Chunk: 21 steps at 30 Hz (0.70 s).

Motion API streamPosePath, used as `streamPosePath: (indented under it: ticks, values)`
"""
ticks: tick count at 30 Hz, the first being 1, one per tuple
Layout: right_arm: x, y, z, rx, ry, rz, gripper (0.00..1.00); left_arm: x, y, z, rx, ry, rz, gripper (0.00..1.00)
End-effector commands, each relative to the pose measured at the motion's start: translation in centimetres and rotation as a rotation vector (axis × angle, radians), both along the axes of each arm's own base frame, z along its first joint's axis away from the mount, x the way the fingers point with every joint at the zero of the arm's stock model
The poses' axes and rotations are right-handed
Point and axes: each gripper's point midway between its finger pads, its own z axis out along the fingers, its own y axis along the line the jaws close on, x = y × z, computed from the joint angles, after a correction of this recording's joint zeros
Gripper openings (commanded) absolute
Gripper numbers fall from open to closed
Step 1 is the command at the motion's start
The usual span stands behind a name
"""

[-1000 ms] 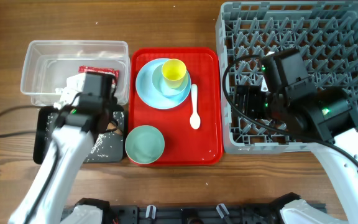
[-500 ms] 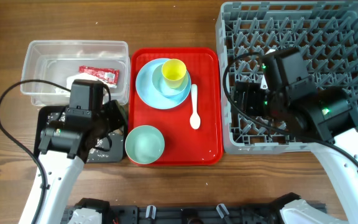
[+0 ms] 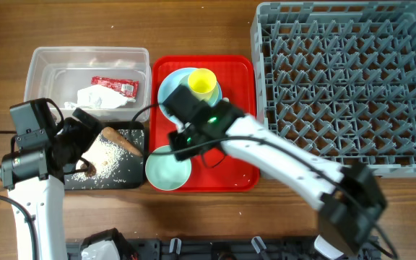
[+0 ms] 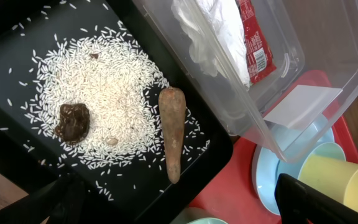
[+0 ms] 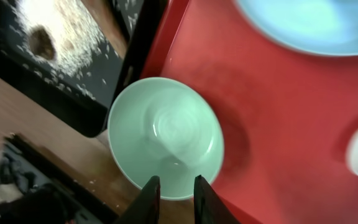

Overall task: Sort waste into correct bins and load items into the dishwasher rack
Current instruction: 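Reach the right gripper to the green bowl and grasp its rim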

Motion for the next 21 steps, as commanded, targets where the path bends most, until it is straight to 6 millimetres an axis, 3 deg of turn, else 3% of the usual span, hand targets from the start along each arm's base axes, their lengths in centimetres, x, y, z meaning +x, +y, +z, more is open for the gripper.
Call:
streamPosePath:
  ticks: [1, 5, 9, 15, 21]
  values:
    - [-2.0, 2.1, -3.2, -0.046, 0.020, 0.083, 0.21, 0.1, -0.1, 0.2, -0.008, -0.010, -0.001, 1.00]
    - [-3.7, 3.1, -5.1, -0.080, 0.050, 0.098, 0.25, 0.1, -0.1, 0.2, -0.008, -0.010, -0.001, 1.00]
    - [-1.7, 1.8, -7.0, -0.187, -0.045, 0.058, 0.37, 0.1, 0.0, 0.2, -0.007, -0.010, -0.001, 1.00]
    - [1.9, -0.5, -6.8, -0.315, -0.231, -0.038, 0.40, 0.2, 0.0, 0.2, -0.006, -0.013, -0.002, 1.00]
    - [3.9, -2.1, -6.6, -0.353, -0.270, -0.087, 0.43, 0.2, 0.0, 0.2, -0.006, -0.013, -0.001, 1.00]
